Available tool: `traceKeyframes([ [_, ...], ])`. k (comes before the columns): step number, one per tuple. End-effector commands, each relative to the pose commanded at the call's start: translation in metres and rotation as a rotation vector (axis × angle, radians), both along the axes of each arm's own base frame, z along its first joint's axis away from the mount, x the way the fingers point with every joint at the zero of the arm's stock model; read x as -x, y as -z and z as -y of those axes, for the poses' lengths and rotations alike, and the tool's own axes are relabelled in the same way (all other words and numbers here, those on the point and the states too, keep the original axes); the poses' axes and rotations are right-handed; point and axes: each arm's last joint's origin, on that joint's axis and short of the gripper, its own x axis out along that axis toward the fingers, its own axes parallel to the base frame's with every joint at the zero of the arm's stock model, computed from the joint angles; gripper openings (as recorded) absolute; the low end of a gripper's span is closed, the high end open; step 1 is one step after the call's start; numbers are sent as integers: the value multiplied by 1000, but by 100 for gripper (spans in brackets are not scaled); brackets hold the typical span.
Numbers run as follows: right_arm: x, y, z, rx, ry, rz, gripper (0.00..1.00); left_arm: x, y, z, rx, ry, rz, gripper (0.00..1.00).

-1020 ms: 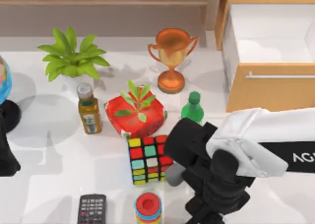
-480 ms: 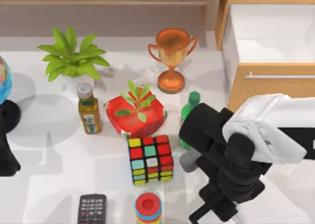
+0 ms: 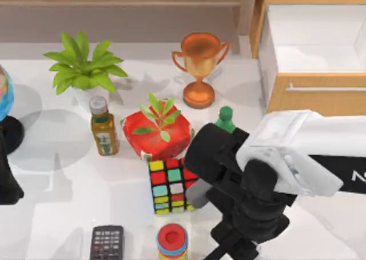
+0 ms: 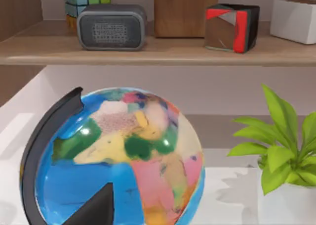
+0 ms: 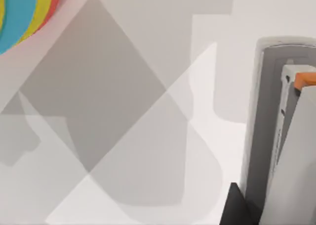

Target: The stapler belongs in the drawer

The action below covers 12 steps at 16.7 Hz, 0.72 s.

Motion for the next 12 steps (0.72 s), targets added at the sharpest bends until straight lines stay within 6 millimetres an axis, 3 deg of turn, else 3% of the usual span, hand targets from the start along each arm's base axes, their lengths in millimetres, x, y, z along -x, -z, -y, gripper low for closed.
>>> traceKeyframes([
  [7, -4, -3, 3, 16, 4, 7, 0, 0, 0, 0, 0, 0, 0, 100],
  [9, -12, -20, 5, 5, 8, 48, 0, 0, 0, 0, 0, 0, 0, 100],
  [12, -29, -67, -1, -86, 21, 163, 0, 0, 0, 0, 0, 0, 0, 100],
])
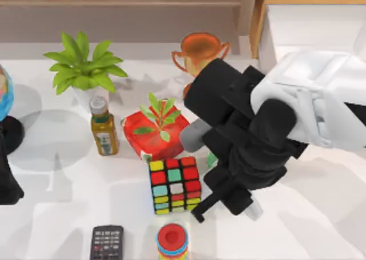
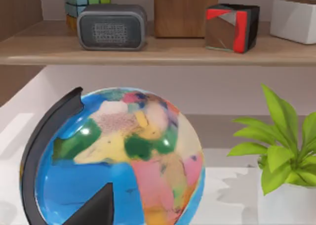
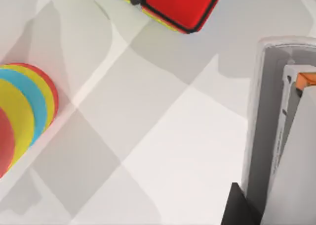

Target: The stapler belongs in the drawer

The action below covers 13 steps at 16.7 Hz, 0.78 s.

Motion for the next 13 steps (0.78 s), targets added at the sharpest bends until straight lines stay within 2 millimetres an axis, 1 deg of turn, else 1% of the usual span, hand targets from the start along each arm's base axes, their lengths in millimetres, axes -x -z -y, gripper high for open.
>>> traceKeyframes([
  [3, -25, -55, -8, -133, 32, 122, 0, 0, 0, 0, 0, 0, 0, 100],
  [4, -36, -70, -8, -166, 52, 151, 0, 0, 0, 0, 0, 0, 0, 100],
  [6, -66, -88, -4, -199, 105, 185, 0, 0, 0, 0, 0, 0, 0, 100],
  [8, -104, -93, 9, -195, 175, 191, 0, 0, 0, 0, 0, 0, 0, 100],
  [9, -124, -93, 21, -183, 218, 188, 0, 0, 0, 0, 0, 0, 0, 100],
  [11, -166, -86, 54, -149, 318, 175, 0, 0, 0, 0, 0, 0, 0, 100],
  [13, -206, -70, 97, -104, 433, 147, 0, 0, 0, 0, 0, 0, 0, 100],
])
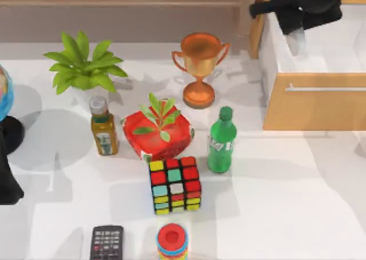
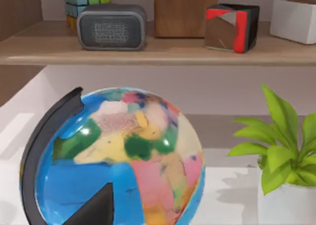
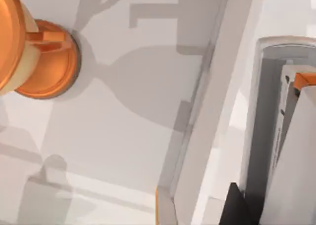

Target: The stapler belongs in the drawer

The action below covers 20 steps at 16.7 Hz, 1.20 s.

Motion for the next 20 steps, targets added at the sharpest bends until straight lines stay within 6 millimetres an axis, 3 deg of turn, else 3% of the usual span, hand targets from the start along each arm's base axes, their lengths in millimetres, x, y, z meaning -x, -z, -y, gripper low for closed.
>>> traceKeyframes([
  [2, -30, 26, 42, 25, 107, -70, 0, 0, 0, 0, 0, 0, 0, 100],
  [4, -50, 63, 69, 41, 184, -171, 0, 0, 0, 0, 0, 0, 0, 100],
  [6, -59, 100, 81, 46, 228, -277, 0, 0, 0, 0, 0, 0, 0, 100],
  [8, -60, 122, 82, 44, 249, -346, 0, 0, 0, 0, 0, 0, 0, 100],
  [20, -60, 135, 82, 43, 253, -357, 0, 0, 0, 0, 0, 0, 0, 100],
])
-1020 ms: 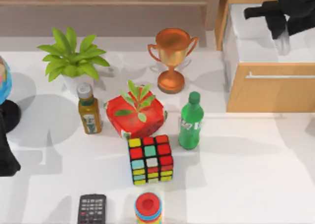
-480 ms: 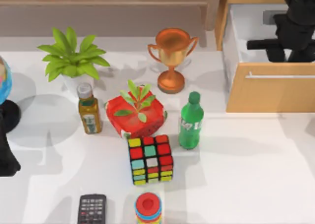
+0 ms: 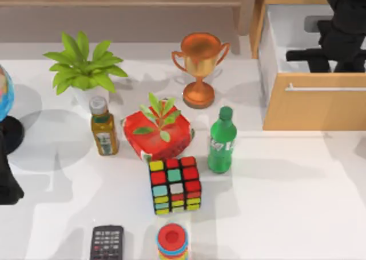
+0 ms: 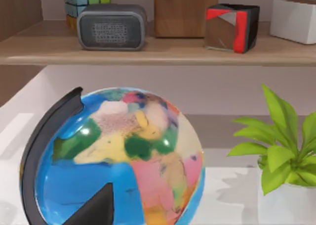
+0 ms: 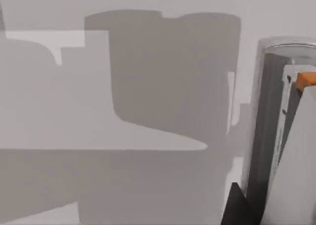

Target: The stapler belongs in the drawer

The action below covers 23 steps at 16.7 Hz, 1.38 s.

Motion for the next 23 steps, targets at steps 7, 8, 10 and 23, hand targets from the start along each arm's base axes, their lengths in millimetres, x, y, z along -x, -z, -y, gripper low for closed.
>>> traceKeyframes([
  [7, 0, 0, 0, 0, 0, 0, 38, 0, 0, 0, 0, 0, 0, 100],
  [8, 0, 0, 0, 0, 0, 0, 45, 0, 0, 0, 0, 0, 0, 100],
  [10, 0, 0, 0, 0, 0, 0, 60, 0, 0, 0, 0, 0, 0, 100],
  [23, 0, 0, 0, 0, 0, 0, 100, 0, 0, 0, 0, 0, 0, 100],
])
